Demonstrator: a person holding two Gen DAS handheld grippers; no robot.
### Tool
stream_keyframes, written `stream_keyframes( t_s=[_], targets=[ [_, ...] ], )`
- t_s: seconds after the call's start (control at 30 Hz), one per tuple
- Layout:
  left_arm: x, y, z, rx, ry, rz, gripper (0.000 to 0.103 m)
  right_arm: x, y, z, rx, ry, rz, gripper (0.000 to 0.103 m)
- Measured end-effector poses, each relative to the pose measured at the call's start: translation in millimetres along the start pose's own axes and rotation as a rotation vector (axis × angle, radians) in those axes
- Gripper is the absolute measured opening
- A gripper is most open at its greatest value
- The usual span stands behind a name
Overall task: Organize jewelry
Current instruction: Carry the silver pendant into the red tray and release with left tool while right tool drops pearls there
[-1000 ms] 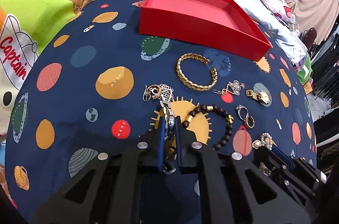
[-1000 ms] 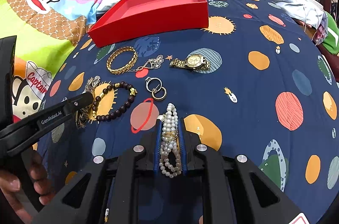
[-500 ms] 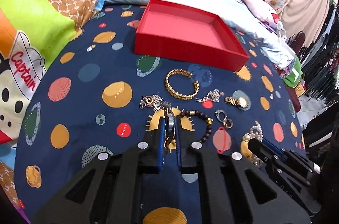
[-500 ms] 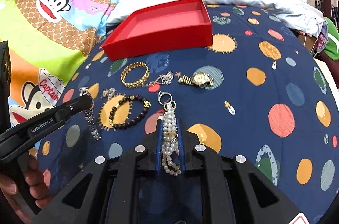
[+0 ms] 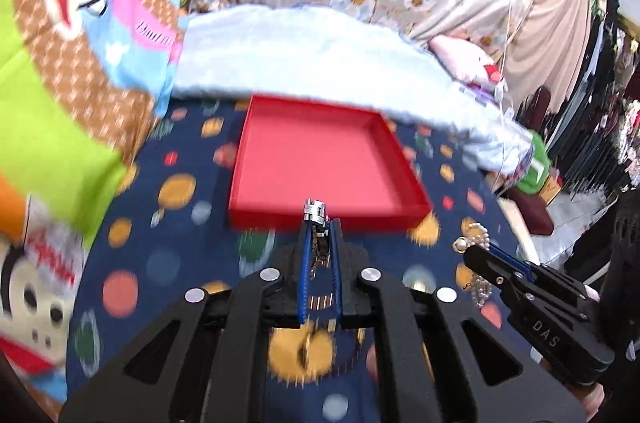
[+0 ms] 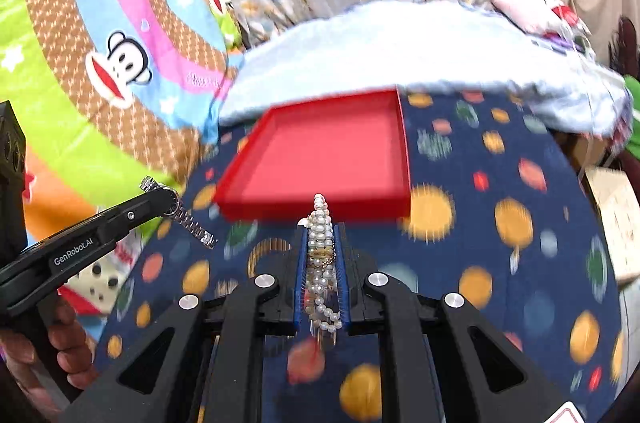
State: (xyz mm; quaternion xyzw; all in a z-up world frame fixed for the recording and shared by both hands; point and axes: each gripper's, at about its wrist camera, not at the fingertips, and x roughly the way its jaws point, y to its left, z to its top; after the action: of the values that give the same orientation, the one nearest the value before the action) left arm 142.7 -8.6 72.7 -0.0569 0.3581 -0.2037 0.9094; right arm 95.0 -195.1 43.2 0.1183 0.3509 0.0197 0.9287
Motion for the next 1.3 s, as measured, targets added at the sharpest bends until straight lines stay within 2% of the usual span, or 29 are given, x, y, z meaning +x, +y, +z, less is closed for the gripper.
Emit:
stream_keyframes(
  t_s=[0.17,0.33,0.53,0.77,0.83,0.87,0.93,0.97,1.0,1.13,1.3],
  targets=[
    [37,6,57,0.001,-0.063,0.008,0.008,54,-11,65,-0.019,-0.002,0.013,0.012],
    [98,17,102,-0.003,-0.047,-0.003,0.008,130,-31,116,0.027,0.095,0.065,0.012],
    [184,36,126,-0.035,0.056,0.006,0.008,194,-39,143,0.034,0.157,0.041,0.012],
    [231,45,125,-0.015,0.098,0.059,0.008,247,-47,147,0.004,0.241,-0.026,0.013],
    [234,47,125,-0.019,0.086,0.075,0.009,246,-50,146,0.000,0.223,-0.053,0.014],
    [233,48,124,-0.017,0.078,0.086,0.013,244,-51,147,0.001,0.208,-0.062,0.016],
    [228,50,126,-0.023,0.048,0.111,0.032,236,-55,150,0.010,0.178,-0.067,0.024],
    [223,51,127,-0.026,0.035,0.121,0.046,228,-56,152,0.013,0.159,-0.073,0.027],
    [216,51,127,-0.025,0.019,0.136,0.053,223,-57,153,0.012,0.146,-0.077,0.027],
    [175,48,122,-0.006,-0.026,0.145,0.059,174,-57,145,0.024,0.087,-0.057,0.032],
    [121,46,95,-0.015,-0.033,0.130,0.061,107,-50,104,0.008,0.049,-0.055,0.037]
  ],
)
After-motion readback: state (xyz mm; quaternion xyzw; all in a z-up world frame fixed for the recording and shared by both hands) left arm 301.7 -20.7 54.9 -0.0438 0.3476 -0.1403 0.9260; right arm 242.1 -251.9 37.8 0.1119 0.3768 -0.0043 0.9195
